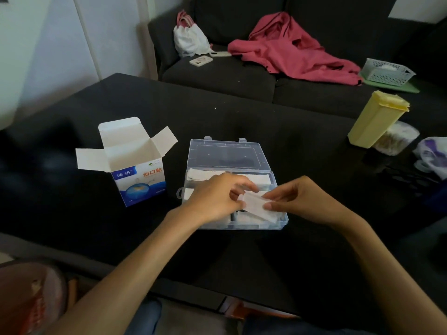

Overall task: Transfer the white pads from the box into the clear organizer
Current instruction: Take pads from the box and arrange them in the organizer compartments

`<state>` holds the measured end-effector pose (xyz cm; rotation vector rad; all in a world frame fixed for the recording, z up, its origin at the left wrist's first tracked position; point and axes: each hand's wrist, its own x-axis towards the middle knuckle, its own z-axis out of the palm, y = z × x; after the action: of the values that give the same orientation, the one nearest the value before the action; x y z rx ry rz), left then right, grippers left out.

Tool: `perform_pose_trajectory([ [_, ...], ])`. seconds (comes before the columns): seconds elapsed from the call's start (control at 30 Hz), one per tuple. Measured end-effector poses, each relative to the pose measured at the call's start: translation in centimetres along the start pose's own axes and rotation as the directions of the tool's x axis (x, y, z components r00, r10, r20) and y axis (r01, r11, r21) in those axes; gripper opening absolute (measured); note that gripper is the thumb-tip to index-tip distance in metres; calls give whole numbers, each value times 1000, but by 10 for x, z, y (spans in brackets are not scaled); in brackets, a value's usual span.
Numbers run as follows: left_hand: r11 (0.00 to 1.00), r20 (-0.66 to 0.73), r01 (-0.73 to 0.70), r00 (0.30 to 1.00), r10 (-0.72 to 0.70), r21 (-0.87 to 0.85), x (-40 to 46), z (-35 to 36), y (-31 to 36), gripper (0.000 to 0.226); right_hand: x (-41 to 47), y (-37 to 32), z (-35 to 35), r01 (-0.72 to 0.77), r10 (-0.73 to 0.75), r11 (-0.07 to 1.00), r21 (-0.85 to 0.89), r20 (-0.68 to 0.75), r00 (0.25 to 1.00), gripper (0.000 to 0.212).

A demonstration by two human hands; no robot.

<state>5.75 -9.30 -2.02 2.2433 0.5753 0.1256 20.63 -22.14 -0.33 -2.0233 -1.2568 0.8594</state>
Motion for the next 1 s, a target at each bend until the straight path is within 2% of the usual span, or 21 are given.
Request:
perform_pose_trajectory([
  [0.1,991,11,-1,1000,-1,134,1,2,0,28,2,2,2,19,-22,994,-106,-34,999,16],
  [0.27,953,-12,-46,999,52,298,-4,1,-3,23,7,5,6,29,-31,977,-210,-3,1000,17],
  [0.53,944,-22,-69,996,81,324,-4,2,-4,18,5,4,2,29,-25,987,-160,29,999,16],
  [0.63,920,-11,-78,996,89,383,-4,2,-4,20,7,5,6,32,-30,974,-223,13,999,13],
  [0.83,920,-35,-87,993,108,381,-5,1,-4,24,9,0,15,41,-57,943,-331,-38,998,6],
  [1.0,886,-67,-111,985,157,449,-6,6,1,22,6,-3,8,19,-21,936,-351,-2,1000,10],
])
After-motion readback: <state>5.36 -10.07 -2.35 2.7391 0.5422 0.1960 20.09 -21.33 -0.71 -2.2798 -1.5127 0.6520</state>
